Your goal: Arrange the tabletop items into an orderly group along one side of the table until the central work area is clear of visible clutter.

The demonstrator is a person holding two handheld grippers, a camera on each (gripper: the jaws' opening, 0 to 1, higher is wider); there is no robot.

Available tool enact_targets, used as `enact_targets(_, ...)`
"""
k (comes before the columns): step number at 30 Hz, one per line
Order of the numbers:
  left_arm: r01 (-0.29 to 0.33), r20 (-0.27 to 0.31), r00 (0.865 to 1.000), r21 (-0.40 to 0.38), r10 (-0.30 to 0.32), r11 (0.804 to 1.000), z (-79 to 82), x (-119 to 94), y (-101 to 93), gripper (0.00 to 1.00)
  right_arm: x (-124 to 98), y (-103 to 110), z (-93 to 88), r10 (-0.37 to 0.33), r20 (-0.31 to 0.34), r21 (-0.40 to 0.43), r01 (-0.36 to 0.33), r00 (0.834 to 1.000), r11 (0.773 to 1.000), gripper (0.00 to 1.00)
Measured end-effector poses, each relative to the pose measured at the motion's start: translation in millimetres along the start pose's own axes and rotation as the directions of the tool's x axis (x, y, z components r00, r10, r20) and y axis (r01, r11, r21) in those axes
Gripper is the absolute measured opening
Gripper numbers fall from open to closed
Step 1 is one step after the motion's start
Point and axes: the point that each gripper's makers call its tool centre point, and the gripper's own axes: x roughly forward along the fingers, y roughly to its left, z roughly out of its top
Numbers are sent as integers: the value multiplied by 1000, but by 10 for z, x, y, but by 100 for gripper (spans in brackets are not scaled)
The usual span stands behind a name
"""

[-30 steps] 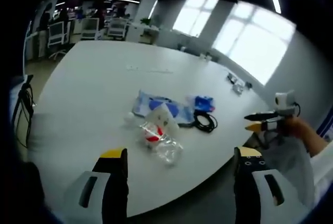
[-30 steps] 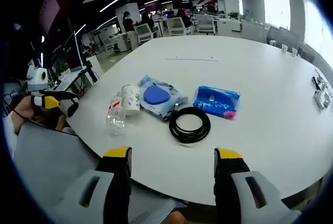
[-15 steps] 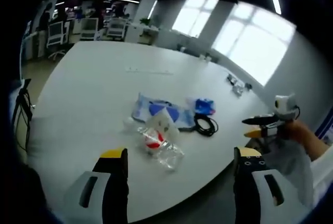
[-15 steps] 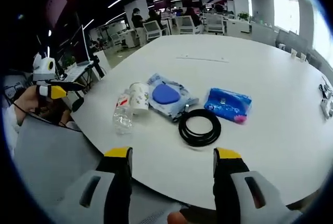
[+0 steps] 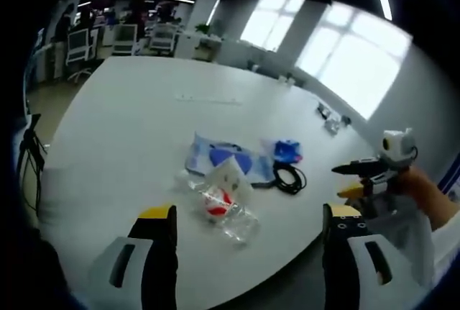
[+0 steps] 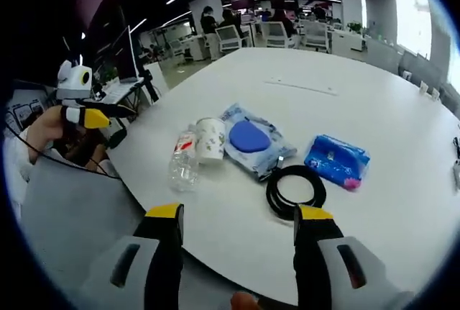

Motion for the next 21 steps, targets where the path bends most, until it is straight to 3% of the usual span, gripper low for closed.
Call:
enact_targets(16,-4,22,1000,-13,4,1000,151,42,74,79,226,315,297,80,-31,-121,-83,996,989,59)
enact_targets(21,2,28,1000,-36,-1,999,143,82,89,79,336,511,298,142,-62,-100,-148,988,984,59)
